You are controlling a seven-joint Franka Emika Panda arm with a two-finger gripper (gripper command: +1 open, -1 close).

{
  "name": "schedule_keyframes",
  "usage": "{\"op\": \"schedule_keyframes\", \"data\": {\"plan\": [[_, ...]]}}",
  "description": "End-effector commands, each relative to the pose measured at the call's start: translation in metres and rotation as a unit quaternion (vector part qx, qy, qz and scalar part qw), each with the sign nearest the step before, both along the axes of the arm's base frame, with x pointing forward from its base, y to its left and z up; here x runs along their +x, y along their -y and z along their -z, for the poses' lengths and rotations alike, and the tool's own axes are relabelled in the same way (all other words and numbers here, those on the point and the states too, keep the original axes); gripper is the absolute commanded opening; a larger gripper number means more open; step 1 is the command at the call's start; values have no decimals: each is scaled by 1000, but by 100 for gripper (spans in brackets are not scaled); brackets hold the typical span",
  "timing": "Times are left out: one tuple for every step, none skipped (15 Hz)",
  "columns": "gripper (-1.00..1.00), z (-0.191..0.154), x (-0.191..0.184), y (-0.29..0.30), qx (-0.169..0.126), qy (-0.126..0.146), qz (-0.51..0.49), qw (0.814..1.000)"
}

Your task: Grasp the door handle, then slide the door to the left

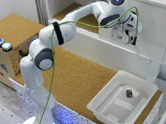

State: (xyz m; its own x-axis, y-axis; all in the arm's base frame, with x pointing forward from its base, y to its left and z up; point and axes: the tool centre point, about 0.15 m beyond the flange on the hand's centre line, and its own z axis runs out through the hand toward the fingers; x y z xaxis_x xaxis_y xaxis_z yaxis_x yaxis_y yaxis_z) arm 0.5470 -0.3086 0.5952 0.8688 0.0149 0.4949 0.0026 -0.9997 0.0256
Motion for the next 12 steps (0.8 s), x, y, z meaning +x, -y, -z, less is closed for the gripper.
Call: {"op": "schedule_keyframes", "data": {"plan": [[-100, 23, -2, -27, -42, 28, 16, 999], [-100, 24, -3, -31, -46, 29, 17, 998], [-100, 25, -3, -35, -43, 27, 20, 999], [-100, 24, -2, -39, -42, 27, 27, 998], [-100, 23, -2, -45, -39, 28, 34, 998], [-100, 21, 0, -53, -35, 29, 42, 998], [-100, 21, 3, -62, -33, 30, 47, 998], [-100, 20, 7, -71, -25, 24, 50, 998], [-100, 20, 10, -80, -28, 23, 50, 998], [-100, 19, 13, -93, -31, 22, 46, 998], [-100, 19, 17, -103, -33, 23, 45, 998], [-100, 17, 21, -114, -36, 25, 49, 998]]}}
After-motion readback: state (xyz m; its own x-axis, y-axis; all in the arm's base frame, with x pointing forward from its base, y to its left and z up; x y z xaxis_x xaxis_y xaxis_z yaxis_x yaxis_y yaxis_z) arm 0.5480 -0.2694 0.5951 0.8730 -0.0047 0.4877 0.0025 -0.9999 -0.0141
